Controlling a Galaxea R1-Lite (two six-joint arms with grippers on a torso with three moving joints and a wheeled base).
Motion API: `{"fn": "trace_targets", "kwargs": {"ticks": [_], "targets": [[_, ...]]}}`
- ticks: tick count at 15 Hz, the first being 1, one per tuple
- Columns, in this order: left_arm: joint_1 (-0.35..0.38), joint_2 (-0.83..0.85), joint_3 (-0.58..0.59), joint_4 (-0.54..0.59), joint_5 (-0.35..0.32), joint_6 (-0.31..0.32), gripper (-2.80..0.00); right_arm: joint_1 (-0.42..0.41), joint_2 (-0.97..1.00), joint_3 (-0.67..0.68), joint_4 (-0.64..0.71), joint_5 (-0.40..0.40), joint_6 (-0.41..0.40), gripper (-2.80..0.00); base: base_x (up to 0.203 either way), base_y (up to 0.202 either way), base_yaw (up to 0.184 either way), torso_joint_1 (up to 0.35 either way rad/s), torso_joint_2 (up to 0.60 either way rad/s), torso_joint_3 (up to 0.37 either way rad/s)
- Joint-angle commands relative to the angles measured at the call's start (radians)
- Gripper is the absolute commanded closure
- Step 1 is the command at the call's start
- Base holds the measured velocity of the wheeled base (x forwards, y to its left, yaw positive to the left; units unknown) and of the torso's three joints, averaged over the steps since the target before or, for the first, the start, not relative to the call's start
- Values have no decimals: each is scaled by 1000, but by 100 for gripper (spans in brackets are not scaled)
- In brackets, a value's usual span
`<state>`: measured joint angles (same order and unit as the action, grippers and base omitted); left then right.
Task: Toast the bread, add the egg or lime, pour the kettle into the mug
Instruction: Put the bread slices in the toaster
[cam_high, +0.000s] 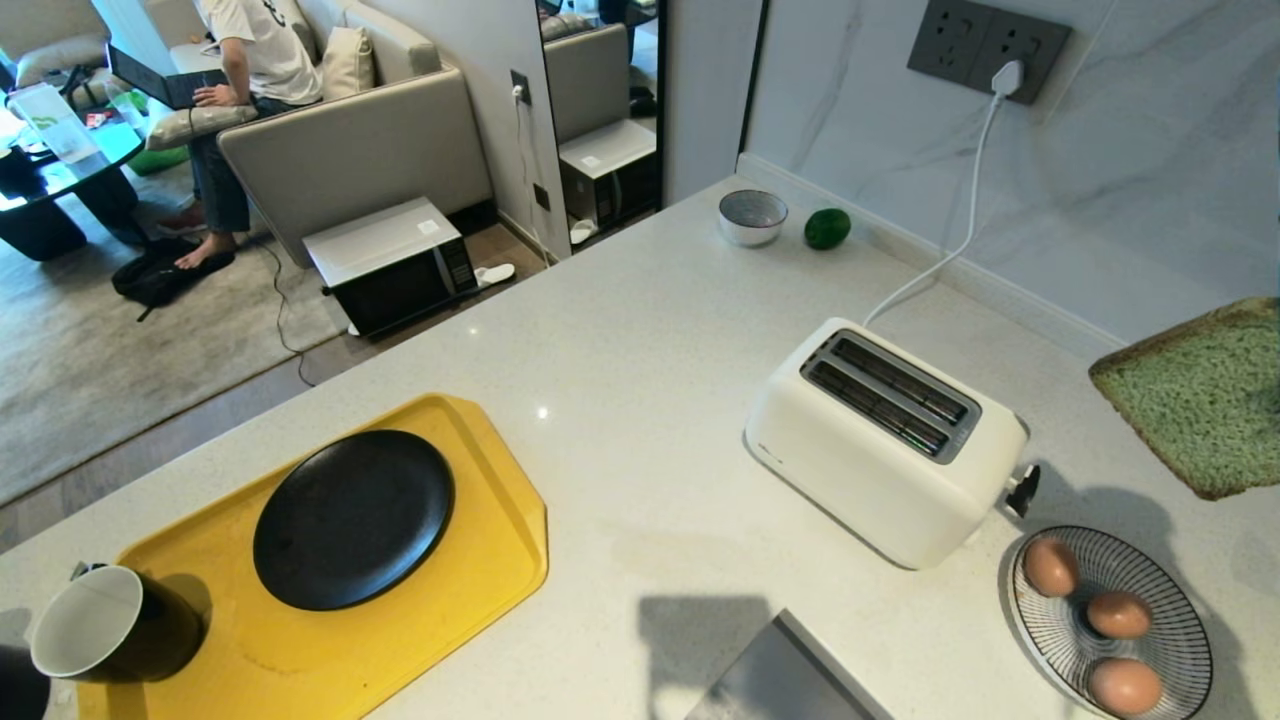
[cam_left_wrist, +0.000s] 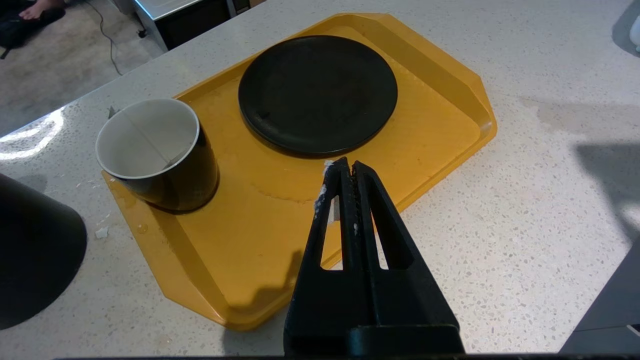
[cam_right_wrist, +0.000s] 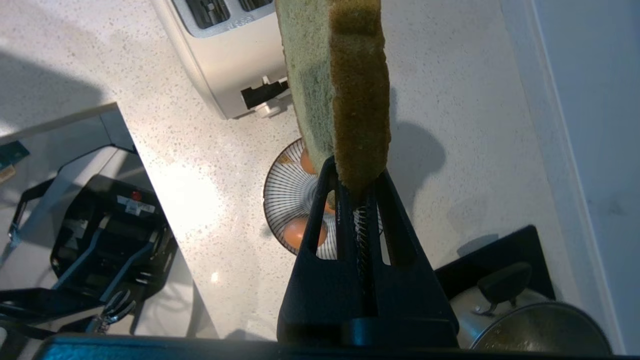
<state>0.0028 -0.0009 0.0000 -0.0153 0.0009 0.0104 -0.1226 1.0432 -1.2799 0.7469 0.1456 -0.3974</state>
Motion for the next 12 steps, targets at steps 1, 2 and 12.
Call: {"fn": "trace_targets", "kwargs": {"ticks": [1, 2, 12], "targets": [[0, 1, 0, 0, 1, 0, 0, 0, 34, -28, 2, 17, -30, 0, 0, 0, 0, 0, 0, 0], [0, 1, 0, 0, 1, 0, 0, 0, 54, -56, 2, 29, -33, 0, 0, 0, 0, 0, 0, 0], [0, 1, 0, 0, 1, 0, 0, 64, 358, -380, 10, 58, -14, 0, 0, 0, 0, 0, 0, 0]]}}
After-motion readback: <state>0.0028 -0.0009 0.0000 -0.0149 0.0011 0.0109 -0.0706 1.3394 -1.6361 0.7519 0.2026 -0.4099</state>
